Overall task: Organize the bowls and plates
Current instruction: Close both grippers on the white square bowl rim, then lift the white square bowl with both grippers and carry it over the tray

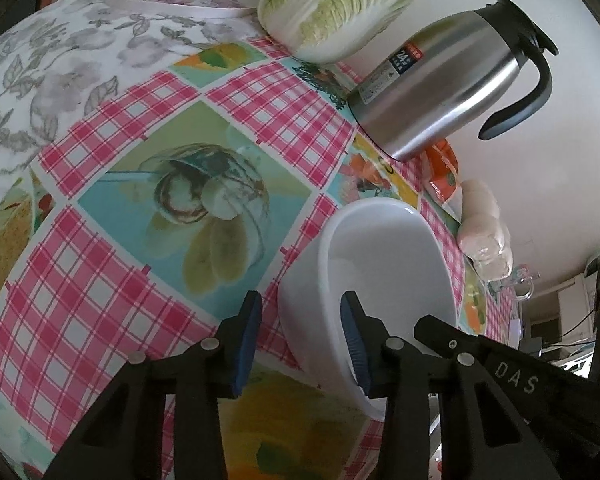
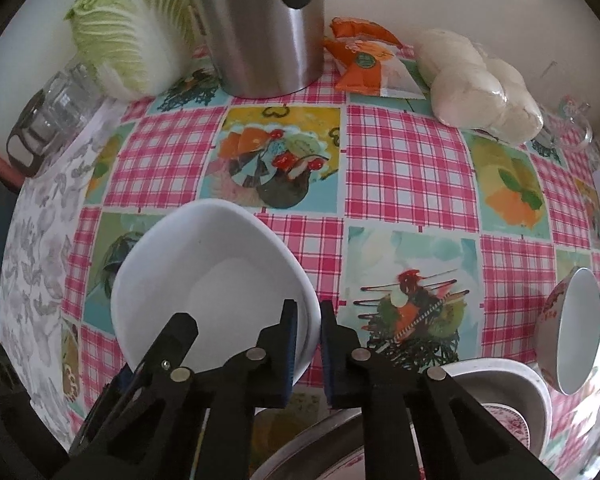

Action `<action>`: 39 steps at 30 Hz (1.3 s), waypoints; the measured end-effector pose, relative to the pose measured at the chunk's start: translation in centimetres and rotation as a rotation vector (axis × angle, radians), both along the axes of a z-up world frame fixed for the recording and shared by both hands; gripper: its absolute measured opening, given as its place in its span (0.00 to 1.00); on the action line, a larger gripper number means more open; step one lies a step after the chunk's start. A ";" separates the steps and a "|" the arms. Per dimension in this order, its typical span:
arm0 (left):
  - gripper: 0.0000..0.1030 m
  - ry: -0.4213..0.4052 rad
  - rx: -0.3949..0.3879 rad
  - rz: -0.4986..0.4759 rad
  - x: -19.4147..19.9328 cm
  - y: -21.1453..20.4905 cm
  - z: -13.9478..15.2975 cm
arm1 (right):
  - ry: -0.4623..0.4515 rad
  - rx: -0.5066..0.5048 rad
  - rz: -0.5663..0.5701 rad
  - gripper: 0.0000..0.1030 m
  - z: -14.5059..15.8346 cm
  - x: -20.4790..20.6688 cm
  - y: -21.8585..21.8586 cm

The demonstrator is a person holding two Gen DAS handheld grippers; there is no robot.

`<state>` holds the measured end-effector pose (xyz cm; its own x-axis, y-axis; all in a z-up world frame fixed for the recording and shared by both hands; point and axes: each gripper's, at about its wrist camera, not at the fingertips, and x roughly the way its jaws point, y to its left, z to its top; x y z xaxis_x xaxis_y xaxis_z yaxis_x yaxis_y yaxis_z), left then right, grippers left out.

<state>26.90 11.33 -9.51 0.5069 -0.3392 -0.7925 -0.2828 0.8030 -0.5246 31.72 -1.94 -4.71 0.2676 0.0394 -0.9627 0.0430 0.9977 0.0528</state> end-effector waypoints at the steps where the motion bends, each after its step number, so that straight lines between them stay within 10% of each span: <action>1: 0.38 0.001 -0.003 0.002 0.0 0.1 -0.1 | 0.004 0.000 0.004 0.11 0.0 0.0 0.1; 21: 0.24 -0.038 0.017 0.034 -1.1 1.7 1.6 | -0.026 0.029 0.104 0.12 2.6 -1.8 2.6; 39: 0.23 -0.247 0.071 -0.018 -6.9 -3.1 13.8 | -0.248 0.090 0.098 0.12 14.5 -9.4 -2.9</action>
